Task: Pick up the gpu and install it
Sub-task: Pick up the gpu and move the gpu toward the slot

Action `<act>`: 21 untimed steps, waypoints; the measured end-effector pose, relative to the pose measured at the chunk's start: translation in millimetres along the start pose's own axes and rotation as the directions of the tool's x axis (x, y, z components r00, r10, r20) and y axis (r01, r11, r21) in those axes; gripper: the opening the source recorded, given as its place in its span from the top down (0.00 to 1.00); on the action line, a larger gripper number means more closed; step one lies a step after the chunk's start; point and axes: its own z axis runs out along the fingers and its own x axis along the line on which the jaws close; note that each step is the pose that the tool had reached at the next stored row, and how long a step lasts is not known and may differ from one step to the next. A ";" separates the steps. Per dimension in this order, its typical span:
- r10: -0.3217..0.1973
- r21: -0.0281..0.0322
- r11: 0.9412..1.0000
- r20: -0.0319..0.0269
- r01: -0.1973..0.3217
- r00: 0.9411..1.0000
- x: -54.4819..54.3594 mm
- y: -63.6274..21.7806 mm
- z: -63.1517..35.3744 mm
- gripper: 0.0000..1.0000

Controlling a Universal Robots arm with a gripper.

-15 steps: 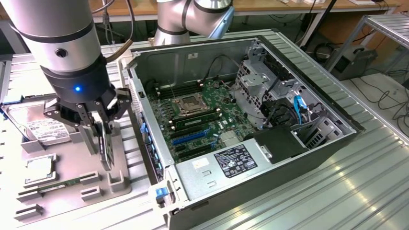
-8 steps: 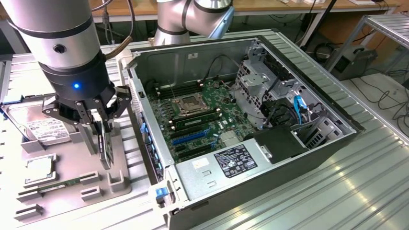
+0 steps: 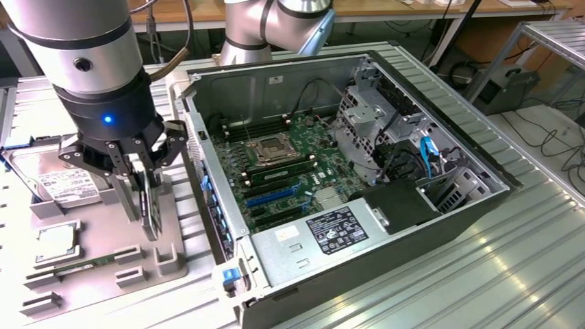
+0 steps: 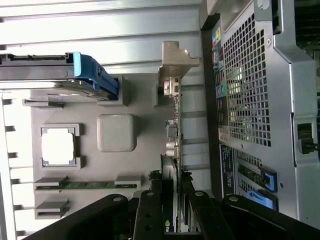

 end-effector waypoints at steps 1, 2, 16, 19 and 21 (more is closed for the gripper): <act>0.000 0.000 1.000 0.000 0.000 1.000 0.0 0.0 -1.1 0.74; 0.000 0.000 1.000 0.000 0.000 1.000 -0.1 0.1 -2.2 0.74; 0.000 0.000 1.000 0.000 0.000 1.000 -0.3 0.5 -11.6 0.74; 0.000 0.000 1.000 0.000 0.000 1.000 -0.3 0.6 -13.3 0.74; 0.000 0.000 1.000 0.000 0.000 1.000 -0.4 0.6 -14.8 0.74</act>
